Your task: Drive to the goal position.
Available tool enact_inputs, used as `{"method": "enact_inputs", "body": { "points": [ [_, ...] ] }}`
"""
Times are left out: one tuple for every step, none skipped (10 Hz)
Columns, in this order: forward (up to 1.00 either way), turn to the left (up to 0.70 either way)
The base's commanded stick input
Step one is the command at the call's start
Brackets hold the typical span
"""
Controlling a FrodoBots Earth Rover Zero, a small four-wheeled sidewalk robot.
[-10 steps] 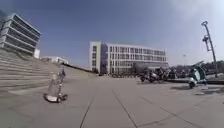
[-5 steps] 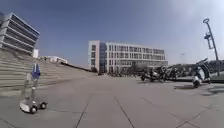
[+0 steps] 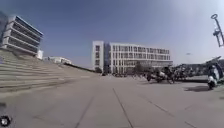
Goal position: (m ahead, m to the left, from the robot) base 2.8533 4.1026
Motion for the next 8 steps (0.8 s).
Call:
{"method": "enact_inputs", "body": {
  "points": [
    [1.0, 0.12],
    [1.0, 0.1],
    [1.0, 0.21],
    [1.0, 0.21],
    [1.0, 0.2],
    [1.0, 0.08],
    [1.0, 0.03],
    [1.0, 0.0]
  ]
}}
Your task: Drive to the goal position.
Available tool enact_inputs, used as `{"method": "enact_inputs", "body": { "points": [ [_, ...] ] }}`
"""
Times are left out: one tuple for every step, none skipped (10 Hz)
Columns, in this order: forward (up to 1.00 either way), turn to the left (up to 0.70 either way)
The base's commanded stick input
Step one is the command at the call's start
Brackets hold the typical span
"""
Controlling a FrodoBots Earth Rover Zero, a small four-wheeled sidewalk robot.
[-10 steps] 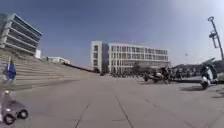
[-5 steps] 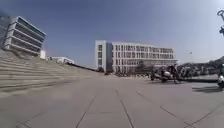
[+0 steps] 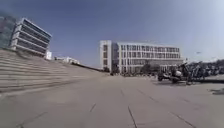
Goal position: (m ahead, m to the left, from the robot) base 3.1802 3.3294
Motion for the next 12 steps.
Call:
{"method": "enact_inputs", "body": {
  "points": [
    [1.0, 0.0],
    [1.0, 0.0],
    [1.0, 0.0],
    [1.0, 0.0],
    [1.0, 0.0],
    [1.0, -0.01],
    [1.0, -0.02],
    [1.0, -0.03],
    [1.0, -0.04],
    [1.0, -0.05],
    [1.0, -0.04],
    [1.0, -0.03]
  ]
}}
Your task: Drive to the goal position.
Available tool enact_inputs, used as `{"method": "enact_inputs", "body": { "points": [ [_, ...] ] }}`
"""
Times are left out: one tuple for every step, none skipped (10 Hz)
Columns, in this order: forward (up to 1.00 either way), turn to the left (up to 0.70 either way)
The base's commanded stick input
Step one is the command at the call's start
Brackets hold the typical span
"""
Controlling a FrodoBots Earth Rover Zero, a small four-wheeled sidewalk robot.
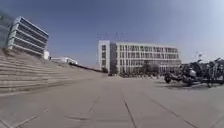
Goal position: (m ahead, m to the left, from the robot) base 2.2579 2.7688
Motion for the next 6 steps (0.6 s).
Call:
{"method": "enact_inputs", "body": {
  "points": [
    [1.0, -0.01],
    [1.0, 0.0],
    [1.0, 0.0],
    [1.0, 0.0],
    [1.0, 0.0],
    [1.0, 0.0]
  ]
}}
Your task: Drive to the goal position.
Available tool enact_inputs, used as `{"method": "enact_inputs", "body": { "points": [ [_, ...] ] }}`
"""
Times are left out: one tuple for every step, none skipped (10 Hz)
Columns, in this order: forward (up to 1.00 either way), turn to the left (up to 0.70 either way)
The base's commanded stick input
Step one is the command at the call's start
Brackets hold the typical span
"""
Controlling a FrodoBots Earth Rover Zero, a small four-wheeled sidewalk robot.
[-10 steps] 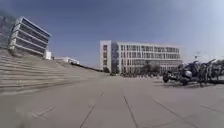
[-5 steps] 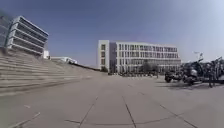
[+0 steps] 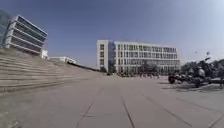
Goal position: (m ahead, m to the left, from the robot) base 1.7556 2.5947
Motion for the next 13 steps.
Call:
{"method": "enact_inputs", "body": {
  "points": [
    [1.0, 0.0],
    [1.0, 0.0],
    [1.0, 0.0],
    [1.0, 0.0],
    [1.0, 0.0],
    [1.0, 0.0],
    [1.0, 0.0],
    [1.0, 0.0],
    [1.0, 0.0],
    [1.0, 0.01],
    [1.0, 0.02],
    [1.0, 0.12],
    [1.0, 0.1]
  ]
}}
